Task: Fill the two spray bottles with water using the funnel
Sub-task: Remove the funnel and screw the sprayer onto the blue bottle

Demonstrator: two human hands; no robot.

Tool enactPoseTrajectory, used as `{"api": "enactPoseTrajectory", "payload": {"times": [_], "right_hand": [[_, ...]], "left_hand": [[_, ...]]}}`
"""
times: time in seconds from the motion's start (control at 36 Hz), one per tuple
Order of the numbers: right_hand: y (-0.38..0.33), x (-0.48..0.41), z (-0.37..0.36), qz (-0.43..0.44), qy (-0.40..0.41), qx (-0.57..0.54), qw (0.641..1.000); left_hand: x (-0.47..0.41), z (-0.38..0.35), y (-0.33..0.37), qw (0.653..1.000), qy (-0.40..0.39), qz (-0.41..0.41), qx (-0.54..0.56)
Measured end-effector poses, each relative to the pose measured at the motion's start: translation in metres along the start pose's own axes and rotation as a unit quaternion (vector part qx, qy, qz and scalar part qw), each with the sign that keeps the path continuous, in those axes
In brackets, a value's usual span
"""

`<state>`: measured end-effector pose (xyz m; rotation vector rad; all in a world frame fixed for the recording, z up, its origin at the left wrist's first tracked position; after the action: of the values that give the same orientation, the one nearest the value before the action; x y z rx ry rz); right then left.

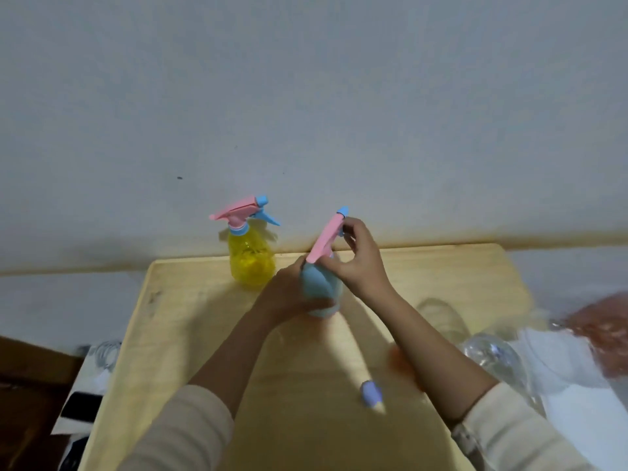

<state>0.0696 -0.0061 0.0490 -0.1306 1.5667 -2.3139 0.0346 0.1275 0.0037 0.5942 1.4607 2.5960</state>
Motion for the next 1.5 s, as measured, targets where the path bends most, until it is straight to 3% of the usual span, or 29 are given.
{"api": "enactPoseTrajectory", "payload": {"times": [0.25,0.36,0.61,0.97,1.19,1.28,1.36,1.5], "right_hand": [[0.012,-0.029,0.0,0.011,0.105,0.016,0.994],[0.011,-0.032,-0.006,0.022,0.152,0.021,0.988],[0.012,-0.038,-0.012,0.03,0.142,0.025,0.989],[0.016,-0.034,-0.006,-0.037,0.12,0.005,0.992],[0.014,0.03,0.018,-0.061,0.193,0.034,0.979],[0.015,0.073,0.023,-0.07,0.221,0.058,0.971],[0.026,0.118,0.018,-0.1,0.23,0.094,0.963],[0.058,0.188,-0.011,-0.196,0.184,0.152,0.951]], "left_hand": [[-0.037,0.014,-0.02,0.997,0.045,-0.01,0.056],[-0.042,0.016,-0.019,0.991,0.115,-0.014,0.075],[-0.034,0.015,-0.027,0.973,0.222,-0.017,0.061],[-0.031,0.024,-0.022,0.973,0.213,-0.064,0.062],[-0.005,0.014,-0.008,0.959,0.263,-0.045,0.098],[0.002,-0.002,0.016,0.959,0.218,-0.116,0.139],[-0.001,-0.023,0.06,0.964,0.082,-0.164,0.194],[0.005,-0.073,0.148,0.939,-0.129,-0.291,0.133]]}}
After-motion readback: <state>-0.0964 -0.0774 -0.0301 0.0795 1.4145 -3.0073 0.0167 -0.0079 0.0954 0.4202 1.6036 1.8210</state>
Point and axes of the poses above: each hand's wrist, its own x-axis away from the middle knuckle, its own z-axis out of the back of the hand, y = z × x, the point moved 4 cm from there along -x, towards the middle knuckle, and after that the axes turned 13 degrees about -y, right-handed, at the moved point
